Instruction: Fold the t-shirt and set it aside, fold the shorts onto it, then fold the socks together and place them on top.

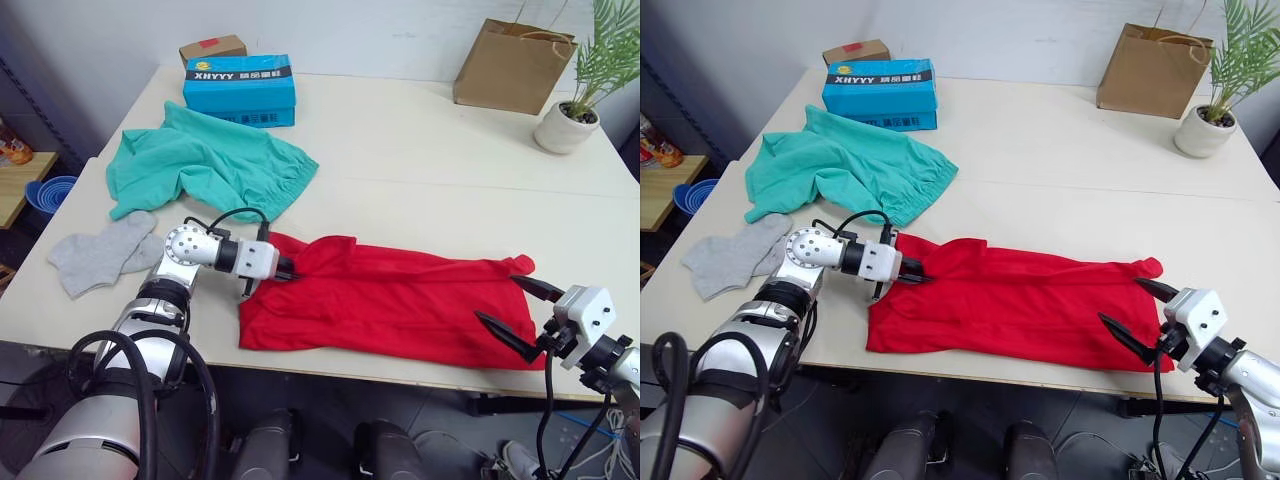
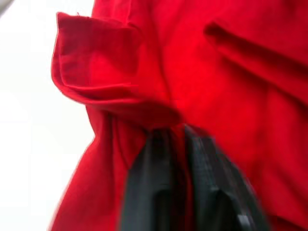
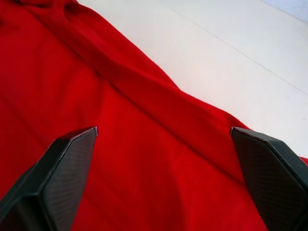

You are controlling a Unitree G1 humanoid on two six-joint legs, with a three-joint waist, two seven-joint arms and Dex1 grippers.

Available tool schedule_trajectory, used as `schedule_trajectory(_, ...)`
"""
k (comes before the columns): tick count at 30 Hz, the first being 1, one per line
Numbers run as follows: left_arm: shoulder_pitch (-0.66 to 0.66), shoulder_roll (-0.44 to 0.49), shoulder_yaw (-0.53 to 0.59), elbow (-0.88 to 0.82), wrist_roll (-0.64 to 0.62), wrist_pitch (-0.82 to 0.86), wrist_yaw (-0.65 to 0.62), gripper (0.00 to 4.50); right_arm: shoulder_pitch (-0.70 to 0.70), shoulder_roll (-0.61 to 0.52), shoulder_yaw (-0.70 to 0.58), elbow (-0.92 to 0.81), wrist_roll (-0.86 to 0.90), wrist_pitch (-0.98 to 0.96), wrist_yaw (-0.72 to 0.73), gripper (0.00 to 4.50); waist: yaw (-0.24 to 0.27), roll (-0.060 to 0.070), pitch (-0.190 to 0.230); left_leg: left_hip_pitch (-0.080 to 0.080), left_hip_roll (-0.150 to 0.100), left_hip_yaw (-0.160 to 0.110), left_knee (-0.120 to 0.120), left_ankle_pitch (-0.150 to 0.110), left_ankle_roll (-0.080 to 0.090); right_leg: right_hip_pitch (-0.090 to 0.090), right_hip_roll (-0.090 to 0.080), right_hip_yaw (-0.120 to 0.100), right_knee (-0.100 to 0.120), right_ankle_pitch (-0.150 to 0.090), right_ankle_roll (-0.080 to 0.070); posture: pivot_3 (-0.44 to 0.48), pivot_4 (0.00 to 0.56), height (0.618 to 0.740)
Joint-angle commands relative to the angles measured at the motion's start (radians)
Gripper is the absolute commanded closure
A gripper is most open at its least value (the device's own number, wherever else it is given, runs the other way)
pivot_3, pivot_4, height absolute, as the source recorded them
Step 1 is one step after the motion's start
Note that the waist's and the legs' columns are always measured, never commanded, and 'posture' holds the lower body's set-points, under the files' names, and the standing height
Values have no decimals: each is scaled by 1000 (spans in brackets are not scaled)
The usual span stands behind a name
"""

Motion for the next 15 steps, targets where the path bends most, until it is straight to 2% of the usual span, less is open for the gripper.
schedule_trajectory(1,-35,41,57,-73,-135,271,-189,2551,29,-28,-57,-67,156,130,50,0,-4,0,0,0,0,0,0,0,0,0,0,0,0,0,0,0,150,740)
schedule_trajectory(3,-22,68,31,-163,-210,425,-214,1913,57,-64,-65,-117,240,237,92,0,-9,0,0,0,0,-1,0,0,0,0,0,0,1,0,0,0,150,740)
schedule_trajectory(6,23,103,-6,-308,-289,541,-214,1005,61,-113,-64,-152,288,322,126,0,-18,0,0,0,1,-5,1,0,0,4,-1,1,0,0,0,0,150,740)
schedule_trajectory(9,33,90,30,-357,-307,674,-150,80,-33,-133,-20,-149,293,382,103,0,-18,0,0,2,0,-6,1,0,0,6,-2,4,-2,0,0,0,150,740)
schedule_trajectory(12,35,76,30,-399,-300,826,-62,80,-103,-137,30,-134,255,399,107,0,-19,0,0,2,0,-5,1,0,0,5,-1,4,-1,0,0,0,150,740)
schedule_trajectory(15,64,86,4,-574,-318,1108,-40,80,-146,-138,46,-140,240,390,116,0,-18,0,0,2,1,-6,0,0,-1,4,-1,4,0,0,0,0,150,740)
